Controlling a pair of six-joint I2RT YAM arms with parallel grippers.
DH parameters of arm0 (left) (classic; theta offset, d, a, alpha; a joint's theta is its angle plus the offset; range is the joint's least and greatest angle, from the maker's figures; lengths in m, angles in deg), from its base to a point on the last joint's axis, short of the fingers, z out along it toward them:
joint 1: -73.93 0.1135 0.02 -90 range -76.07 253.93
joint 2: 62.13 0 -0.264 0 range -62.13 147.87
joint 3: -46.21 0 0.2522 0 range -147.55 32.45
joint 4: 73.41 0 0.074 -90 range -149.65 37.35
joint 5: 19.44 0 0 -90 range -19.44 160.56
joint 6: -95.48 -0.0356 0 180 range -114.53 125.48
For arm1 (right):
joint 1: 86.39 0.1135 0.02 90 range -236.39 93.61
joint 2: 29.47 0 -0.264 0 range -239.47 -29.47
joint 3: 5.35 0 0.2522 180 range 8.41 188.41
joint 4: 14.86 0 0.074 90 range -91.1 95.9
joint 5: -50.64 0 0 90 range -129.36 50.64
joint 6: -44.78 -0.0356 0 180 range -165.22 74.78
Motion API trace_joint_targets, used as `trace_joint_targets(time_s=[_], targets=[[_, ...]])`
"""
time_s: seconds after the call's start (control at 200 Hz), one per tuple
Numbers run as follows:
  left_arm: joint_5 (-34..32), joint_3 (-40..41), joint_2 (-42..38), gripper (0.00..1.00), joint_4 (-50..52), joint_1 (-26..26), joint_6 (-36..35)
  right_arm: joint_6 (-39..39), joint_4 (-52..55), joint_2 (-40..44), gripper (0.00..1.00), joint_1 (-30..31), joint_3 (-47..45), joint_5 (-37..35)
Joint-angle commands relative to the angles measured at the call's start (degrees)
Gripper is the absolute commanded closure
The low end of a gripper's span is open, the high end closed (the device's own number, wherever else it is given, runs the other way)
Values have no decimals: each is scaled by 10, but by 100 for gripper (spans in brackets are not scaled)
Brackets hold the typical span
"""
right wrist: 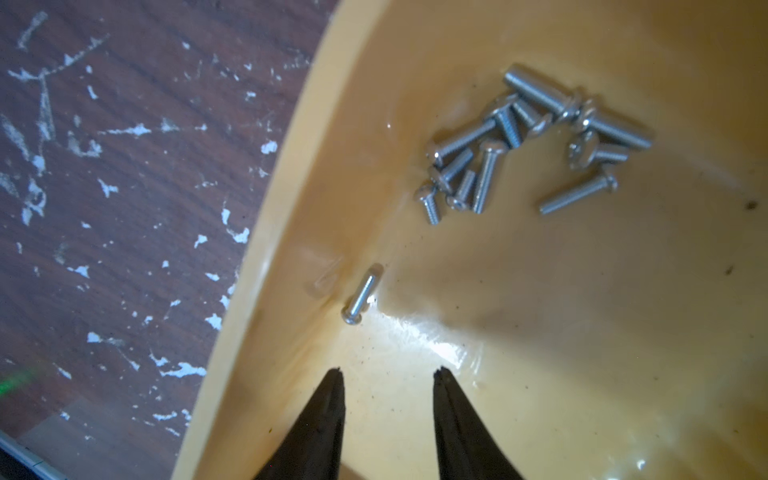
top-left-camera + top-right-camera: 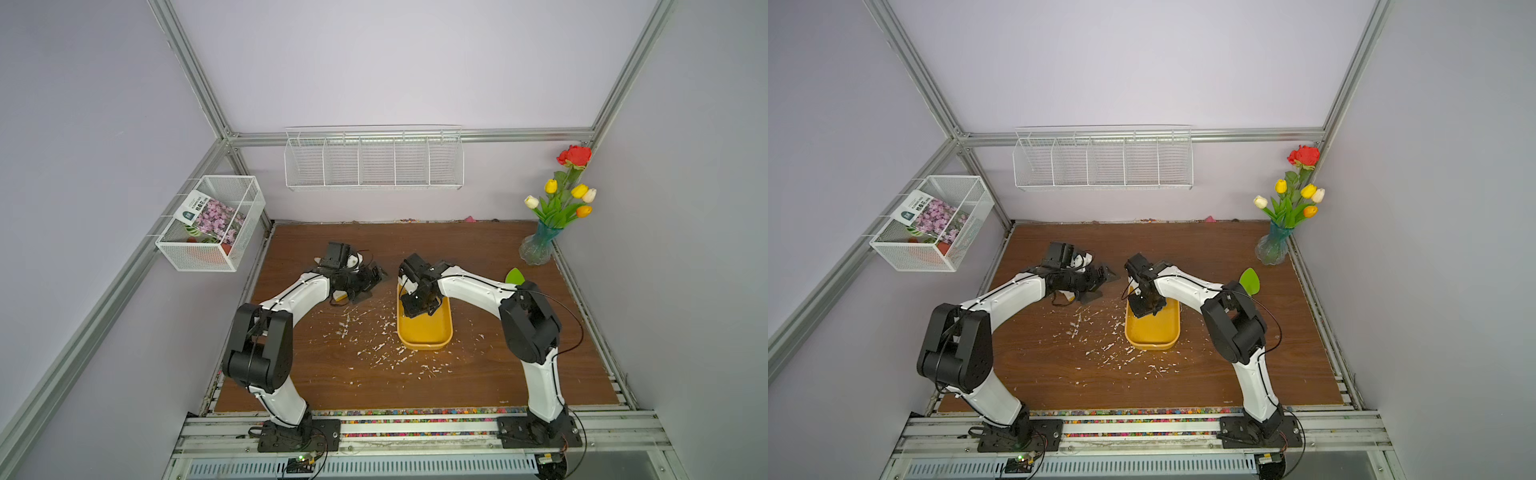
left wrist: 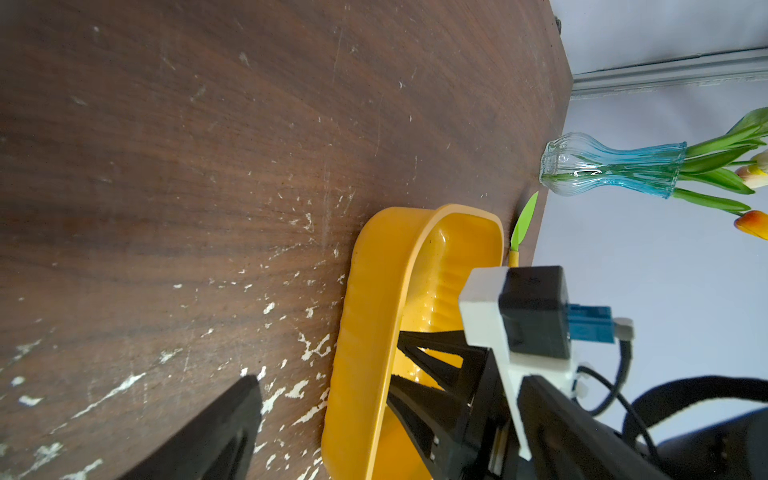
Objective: Take out the screws from the storage box
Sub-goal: Pick up the screw from the storage box.
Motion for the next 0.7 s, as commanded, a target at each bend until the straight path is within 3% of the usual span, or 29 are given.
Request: trace_joint_targets(time_s=[0.0, 0.695], targets=[[-2, 4, 8, 0, 13, 0, -12, -12, -9, -19, 61, 4, 14, -13], [-10, -5, 25, 0, 62, 5, -40, -36, -14, -66, 61, 11, 30, -43]])
